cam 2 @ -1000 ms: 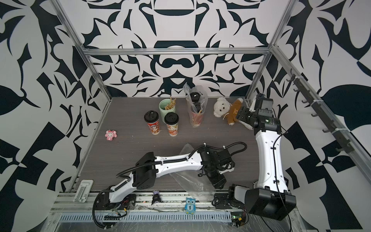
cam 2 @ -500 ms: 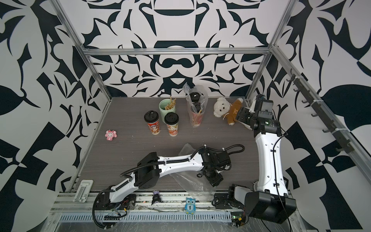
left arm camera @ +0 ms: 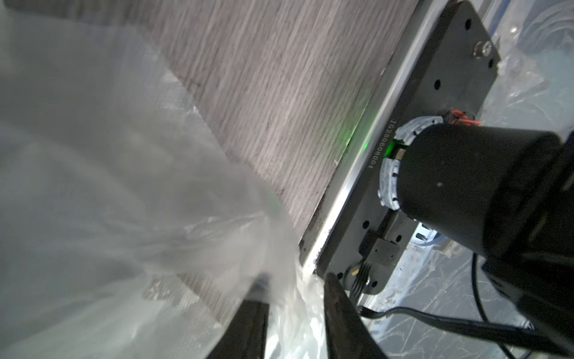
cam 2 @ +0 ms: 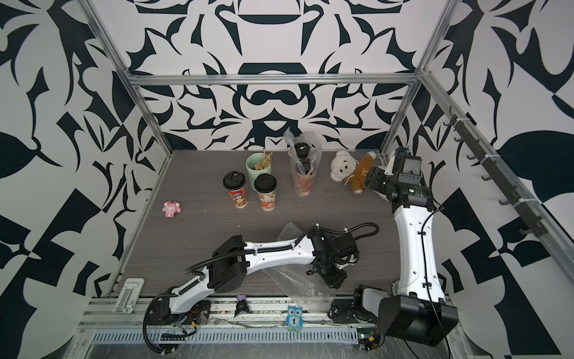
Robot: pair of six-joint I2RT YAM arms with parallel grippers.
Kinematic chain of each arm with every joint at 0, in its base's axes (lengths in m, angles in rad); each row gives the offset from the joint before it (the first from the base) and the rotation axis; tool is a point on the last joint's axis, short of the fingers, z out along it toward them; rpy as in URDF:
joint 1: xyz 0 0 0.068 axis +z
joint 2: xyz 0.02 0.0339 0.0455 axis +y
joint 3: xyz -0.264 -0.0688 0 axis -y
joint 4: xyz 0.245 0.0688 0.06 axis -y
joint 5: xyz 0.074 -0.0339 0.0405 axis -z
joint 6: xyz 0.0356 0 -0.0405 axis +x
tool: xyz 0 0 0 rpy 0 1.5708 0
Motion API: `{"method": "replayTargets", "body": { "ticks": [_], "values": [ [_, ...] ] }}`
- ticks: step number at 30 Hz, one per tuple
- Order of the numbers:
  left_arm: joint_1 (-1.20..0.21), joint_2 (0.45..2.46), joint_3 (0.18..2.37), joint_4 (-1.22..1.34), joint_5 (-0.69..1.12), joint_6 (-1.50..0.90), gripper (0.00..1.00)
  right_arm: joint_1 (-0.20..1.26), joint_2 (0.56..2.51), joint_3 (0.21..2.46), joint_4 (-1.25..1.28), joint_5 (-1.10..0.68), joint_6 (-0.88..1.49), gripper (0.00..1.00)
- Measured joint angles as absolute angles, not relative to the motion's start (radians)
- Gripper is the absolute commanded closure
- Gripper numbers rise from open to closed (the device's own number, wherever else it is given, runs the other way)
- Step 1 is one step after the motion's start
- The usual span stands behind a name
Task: Pack milk tea into plastic carrier bags
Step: Pick up the plastic carrier bag from the center of the board.
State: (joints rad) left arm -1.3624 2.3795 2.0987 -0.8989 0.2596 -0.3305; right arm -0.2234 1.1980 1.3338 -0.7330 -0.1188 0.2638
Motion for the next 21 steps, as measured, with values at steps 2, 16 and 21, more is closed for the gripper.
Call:
{"method": "replayTargets", "body": {
  "ticks": [2, 16, 21],
  "values": [
    [-1.362, 2.379, 2.099, -0.898, 0.266, -0.334, 0.83, -0.223, 1.198, 1.332, -0.733, -0.119, 0.264, 0.27],
    [-1.308, 2.252, 1.934, -0.818, 0.310, -0.371, 1.00, -0.223, 1.163, 1.332, -0.732, -0.135, 0.264, 0.27],
    [-1.243, 2.094, 1.863, -0.763, 0.322, -0.388, 1.00, -0.223, 1.157, 1.338, -0.733, -0.156, 0.265, 0.26]
  ]
}}
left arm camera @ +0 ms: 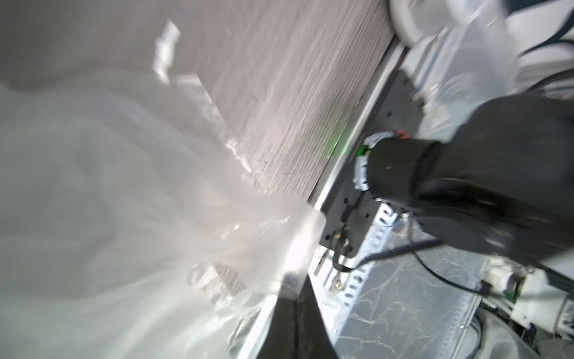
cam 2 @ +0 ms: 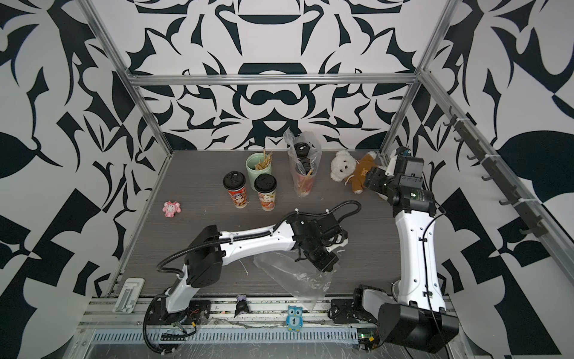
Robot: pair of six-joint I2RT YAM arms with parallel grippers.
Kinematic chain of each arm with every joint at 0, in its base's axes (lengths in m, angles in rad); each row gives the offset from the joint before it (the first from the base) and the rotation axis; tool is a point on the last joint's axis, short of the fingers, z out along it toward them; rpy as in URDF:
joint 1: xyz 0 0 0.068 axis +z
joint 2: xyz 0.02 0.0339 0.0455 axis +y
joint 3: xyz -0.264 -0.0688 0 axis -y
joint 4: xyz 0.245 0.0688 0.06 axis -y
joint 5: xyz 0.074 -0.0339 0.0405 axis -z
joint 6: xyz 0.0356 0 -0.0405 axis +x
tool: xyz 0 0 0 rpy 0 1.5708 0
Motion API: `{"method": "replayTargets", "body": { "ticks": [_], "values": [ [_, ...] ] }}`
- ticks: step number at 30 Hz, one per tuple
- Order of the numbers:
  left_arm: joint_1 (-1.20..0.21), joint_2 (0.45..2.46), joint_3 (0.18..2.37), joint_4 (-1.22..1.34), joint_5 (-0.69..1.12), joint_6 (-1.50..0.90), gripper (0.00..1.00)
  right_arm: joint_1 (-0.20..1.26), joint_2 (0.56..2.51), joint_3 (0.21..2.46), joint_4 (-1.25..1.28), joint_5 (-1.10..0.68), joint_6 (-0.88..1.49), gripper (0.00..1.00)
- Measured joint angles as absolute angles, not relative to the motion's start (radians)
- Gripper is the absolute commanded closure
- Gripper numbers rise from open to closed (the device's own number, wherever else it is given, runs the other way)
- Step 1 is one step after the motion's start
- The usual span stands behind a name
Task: Pack milk tea into plastic carrier bags
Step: Pick up the plastic carrier bag from the center of the board.
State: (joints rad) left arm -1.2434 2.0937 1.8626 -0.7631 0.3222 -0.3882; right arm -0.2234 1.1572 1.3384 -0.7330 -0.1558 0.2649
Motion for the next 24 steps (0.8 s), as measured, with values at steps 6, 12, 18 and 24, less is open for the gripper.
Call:
{"method": "replayTargets", "body": {
  "ticks": [6, 12, 18, 24],
  "values": [
    [-1.177, 1.916, 1.789, -0.691, 0.340, -0.406, 1.00, -0.223, 1.153, 1.351, -0.731, -0.207, 0.288, 0.27],
    [-1.114, 1.811, 1.691, -0.641, 0.345, -0.416, 1.00, -0.202, 1.146, 1.351, -0.712, -0.286, 0.316, 0.30],
    [-1.062, 1.739, 1.600, -0.621, 0.339, -0.419, 1.00, 0.022, 1.154, 1.358, -0.709, -0.249, 0.311, 0.30],
    [-1.030, 1.663, 1.527, -0.593, 0.335, -0.419, 1.00, 0.280, 1.278, 1.464, -0.723, -0.177, 0.285, 0.30]
  ]
}}
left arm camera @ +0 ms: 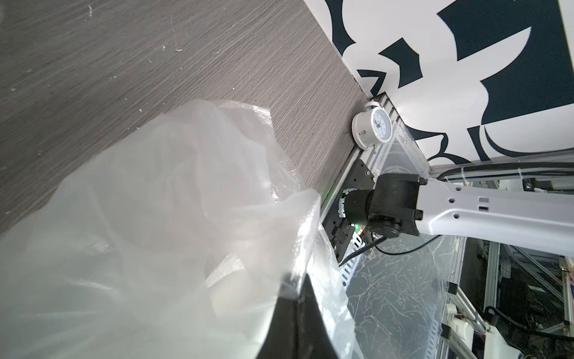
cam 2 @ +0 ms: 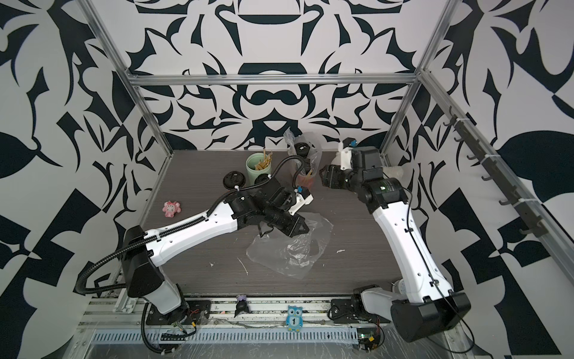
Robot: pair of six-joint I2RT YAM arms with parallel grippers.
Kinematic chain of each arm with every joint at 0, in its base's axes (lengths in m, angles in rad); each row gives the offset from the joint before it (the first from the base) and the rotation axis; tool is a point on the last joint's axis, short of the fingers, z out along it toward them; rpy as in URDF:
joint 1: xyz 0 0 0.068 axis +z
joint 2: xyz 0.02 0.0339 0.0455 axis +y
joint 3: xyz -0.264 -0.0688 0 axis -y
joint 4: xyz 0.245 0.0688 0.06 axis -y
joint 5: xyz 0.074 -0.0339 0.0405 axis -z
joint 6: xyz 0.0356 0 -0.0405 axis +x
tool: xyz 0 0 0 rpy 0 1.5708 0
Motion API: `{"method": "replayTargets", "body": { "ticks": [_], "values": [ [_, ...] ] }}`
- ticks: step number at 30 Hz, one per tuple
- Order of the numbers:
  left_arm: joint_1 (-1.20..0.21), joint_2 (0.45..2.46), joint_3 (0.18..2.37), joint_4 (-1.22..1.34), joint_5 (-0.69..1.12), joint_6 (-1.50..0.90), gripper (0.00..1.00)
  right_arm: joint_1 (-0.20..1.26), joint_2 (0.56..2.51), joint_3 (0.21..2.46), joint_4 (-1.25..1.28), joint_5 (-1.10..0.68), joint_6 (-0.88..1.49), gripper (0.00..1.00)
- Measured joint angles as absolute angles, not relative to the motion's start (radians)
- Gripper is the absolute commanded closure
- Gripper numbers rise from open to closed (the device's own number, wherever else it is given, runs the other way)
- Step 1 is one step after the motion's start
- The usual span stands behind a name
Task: Pack milk tea into plastic carrier bags
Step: Pick up the plastic carrier bag from the center of the board.
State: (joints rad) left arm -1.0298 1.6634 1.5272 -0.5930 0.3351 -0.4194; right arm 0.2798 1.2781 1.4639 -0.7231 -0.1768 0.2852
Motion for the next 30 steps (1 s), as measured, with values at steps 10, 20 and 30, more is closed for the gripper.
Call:
{"method": "replayTargets", "body": {
  "ticks": [10, 20, 30],
  "values": [
    [-1.008, 1.576, 1.411, -0.562, 0.327, -0.437, 1.00, 0.496, 1.521, 1.679, -0.794, -0.130, 0.213, 0.28],
    [-0.987, 1.505, 1.325, -0.564, 0.281, -0.438, 1.00, 0.607, 1.757, 1.937, -0.917, -0.123, 0.129, 0.25],
    [-0.895, 1.382, 1.183, -0.549, 0.289, -0.429, 1.00, 0.665, 1.974, 2.193, -1.057, -0.094, 0.089, 0.21]
  ]
}}
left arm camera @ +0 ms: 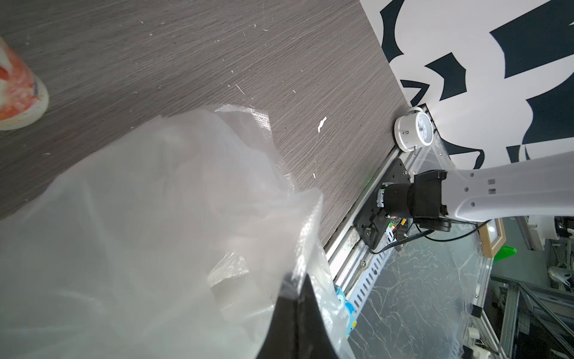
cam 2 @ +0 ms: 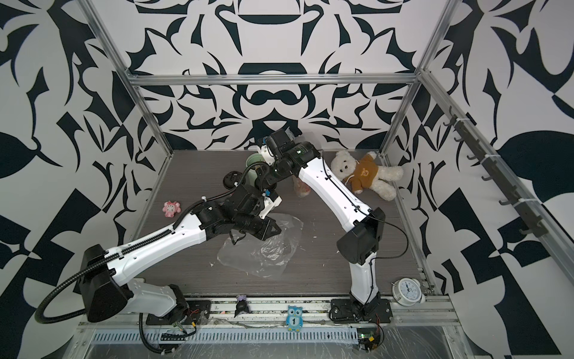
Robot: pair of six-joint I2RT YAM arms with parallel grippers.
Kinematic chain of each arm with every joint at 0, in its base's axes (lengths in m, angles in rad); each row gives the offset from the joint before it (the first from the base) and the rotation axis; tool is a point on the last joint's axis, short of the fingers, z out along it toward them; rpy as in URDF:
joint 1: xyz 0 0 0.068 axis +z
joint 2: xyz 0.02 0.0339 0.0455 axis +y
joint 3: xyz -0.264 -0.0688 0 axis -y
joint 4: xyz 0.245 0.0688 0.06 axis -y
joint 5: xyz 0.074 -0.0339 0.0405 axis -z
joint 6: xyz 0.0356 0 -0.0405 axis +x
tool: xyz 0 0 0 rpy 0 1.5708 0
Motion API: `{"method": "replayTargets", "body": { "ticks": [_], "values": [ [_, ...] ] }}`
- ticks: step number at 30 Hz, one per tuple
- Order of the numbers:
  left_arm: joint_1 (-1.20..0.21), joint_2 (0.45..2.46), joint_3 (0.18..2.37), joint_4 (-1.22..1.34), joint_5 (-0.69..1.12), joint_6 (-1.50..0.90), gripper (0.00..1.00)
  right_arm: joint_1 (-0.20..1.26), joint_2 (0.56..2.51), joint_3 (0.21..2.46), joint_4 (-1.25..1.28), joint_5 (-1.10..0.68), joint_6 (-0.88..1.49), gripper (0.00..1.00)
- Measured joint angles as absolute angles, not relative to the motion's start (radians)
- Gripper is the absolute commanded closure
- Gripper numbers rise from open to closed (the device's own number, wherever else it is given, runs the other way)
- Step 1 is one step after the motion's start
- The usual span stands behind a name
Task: Pack milk tea into plastic carrier bags
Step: Pick up the plastic carrier bag from the center of the board, then pick up the milk tea cup at the center of the board.
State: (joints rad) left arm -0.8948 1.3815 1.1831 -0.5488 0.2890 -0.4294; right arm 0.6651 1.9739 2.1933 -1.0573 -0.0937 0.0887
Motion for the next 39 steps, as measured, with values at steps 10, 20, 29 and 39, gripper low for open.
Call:
{"method": "replayTargets", "body": {
  "ticks": [10, 20, 29, 39],
  "values": [
    [-0.812, 1.298, 1.141, -0.550, 0.323, -0.374, 1.00, 0.671, 2.062, 2.273, -1.101, -0.063, 0.084, 0.15],
    [-0.732, 1.164, 1.076, -0.558, 0.342, -0.342, 1.00, 0.671, 2.105, 2.326, -1.108, -0.065, 0.088, 0.12],
    [-0.708, 1.145, 1.052, -0.561, 0.349, -0.332, 1.00, 0.671, 2.167, 2.370, -1.118, -0.067, 0.098, 0.12],
    [-0.684, 1.111, 1.018, -0.564, 0.349, -0.332, 1.00, 0.672, 2.251, 2.439, -1.139, -0.073, 0.102, 0.14]
  ]
}}
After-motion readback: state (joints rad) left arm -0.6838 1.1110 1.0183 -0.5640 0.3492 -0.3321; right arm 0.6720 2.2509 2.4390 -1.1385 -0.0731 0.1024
